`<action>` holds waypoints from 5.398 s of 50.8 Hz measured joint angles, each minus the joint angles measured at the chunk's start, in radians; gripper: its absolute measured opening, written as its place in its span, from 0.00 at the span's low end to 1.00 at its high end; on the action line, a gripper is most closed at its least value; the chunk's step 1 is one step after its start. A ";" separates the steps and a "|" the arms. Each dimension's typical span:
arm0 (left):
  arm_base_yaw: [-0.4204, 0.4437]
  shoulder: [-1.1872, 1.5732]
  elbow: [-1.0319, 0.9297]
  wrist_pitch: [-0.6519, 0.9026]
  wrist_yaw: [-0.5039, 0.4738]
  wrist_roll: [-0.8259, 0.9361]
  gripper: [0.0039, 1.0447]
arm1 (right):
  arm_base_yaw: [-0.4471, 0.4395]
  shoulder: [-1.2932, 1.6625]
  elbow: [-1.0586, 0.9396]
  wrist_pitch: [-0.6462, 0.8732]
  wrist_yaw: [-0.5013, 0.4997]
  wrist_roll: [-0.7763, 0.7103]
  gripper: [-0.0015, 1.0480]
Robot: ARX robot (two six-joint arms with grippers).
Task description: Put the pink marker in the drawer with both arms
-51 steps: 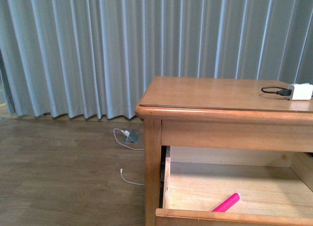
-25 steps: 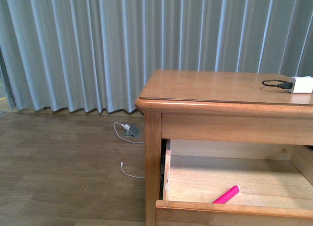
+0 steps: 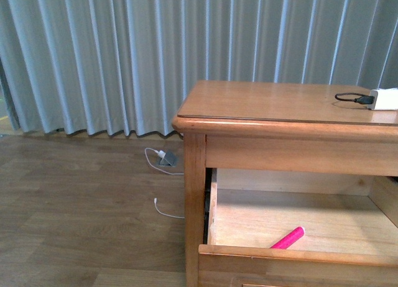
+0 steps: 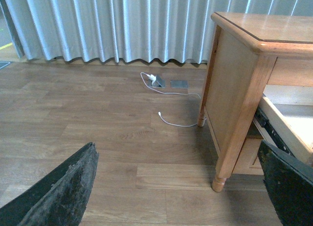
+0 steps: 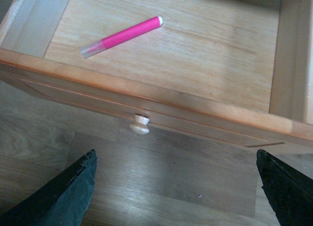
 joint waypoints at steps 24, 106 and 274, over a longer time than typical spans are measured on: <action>0.000 0.000 0.000 0.000 0.000 0.000 0.94 | 0.081 0.255 0.084 0.028 0.024 0.046 0.92; 0.000 -0.001 0.000 0.000 0.000 0.000 0.94 | -0.064 0.945 0.397 0.874 0.047 0.270 0.92; 0.000 -0.001 0.000 0.000 0.000 0.000 0.94 | -0.136 -1.054 -0.641 0.343 0.044 0.093 0.02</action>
